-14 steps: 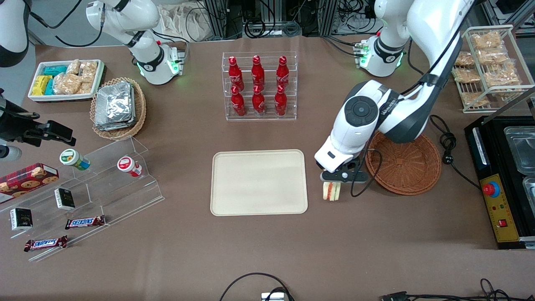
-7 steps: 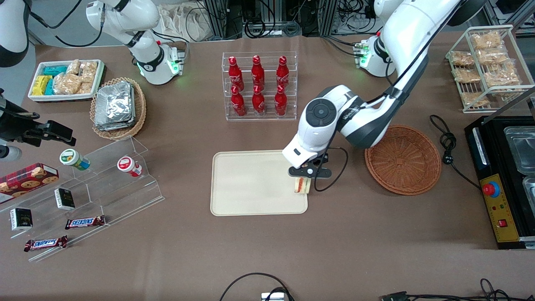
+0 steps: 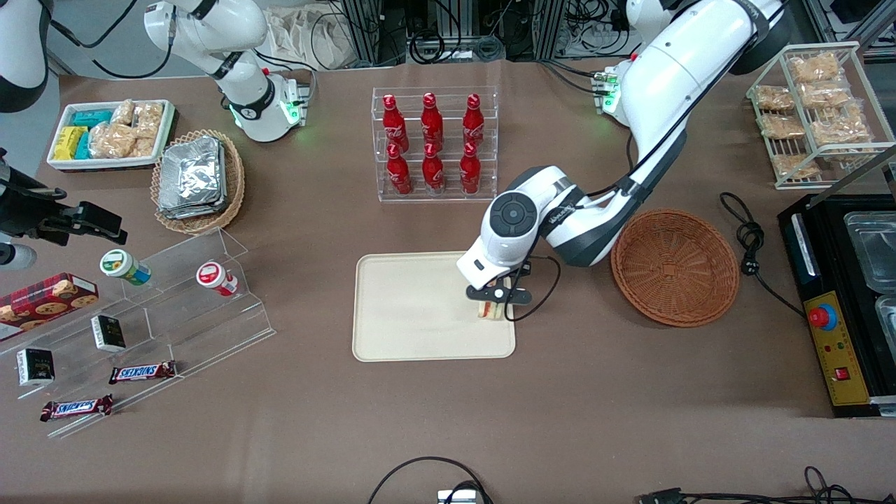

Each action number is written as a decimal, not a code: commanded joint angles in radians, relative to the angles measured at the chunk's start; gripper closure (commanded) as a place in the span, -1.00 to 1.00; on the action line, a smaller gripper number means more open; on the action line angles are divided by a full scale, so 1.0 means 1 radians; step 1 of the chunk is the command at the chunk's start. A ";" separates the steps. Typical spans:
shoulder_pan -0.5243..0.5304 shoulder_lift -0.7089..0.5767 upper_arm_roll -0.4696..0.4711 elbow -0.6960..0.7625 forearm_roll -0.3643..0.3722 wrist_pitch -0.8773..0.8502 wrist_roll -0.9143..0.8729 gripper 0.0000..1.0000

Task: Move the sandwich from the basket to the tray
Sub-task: 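Carry the sandwich with the left gripper over the cream tray, then lower the sandwich onto the tray and open the left gripper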

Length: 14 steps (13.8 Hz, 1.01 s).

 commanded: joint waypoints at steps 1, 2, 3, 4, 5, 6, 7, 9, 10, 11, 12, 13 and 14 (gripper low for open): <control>-0.025 0.062 -0.002 0.076 0.031 -0.018 -0.037 0.68; -0.028 0.070 -0.002 0.076 0.044 -0.015 -0.040 0.68; -0.028 0.081 -0.002 0.085 0.054 -0.011 -0.049 0.68; -0.028 0.095 -0.002 0.096 0.067 -0.010 -0.052 0.68; -0.031 0.105 -0.002 0.098 0.081 -0.009 -0.060 0.68; -0.039 0.115 -0.002 0.099 0.100 -0.009 -0.070 0.67; -0.040 0.122 -0.002 0.105 0.112 -0.009 -0.078 0.67; -0.042 0.130 -0.002 0.108 0.114 -0.007 -0.080 0.62; -0.042 0.133 -0.002 0.111 0.114 -0.007 -0.078 0.58; -0.042 0.136 -0.002 0.111 0.115 -0.007 -0.078 0.55; -0.042 0.141 0.000 0.111 0.115 -0.007 -0.078 0.46; -0.042 0.141 -0.002 0.114 0.115 -0.007 -0.078 0.28; -0.042 0.142 -0.002 0.118 0.115 -0.007 -0.078 -0.01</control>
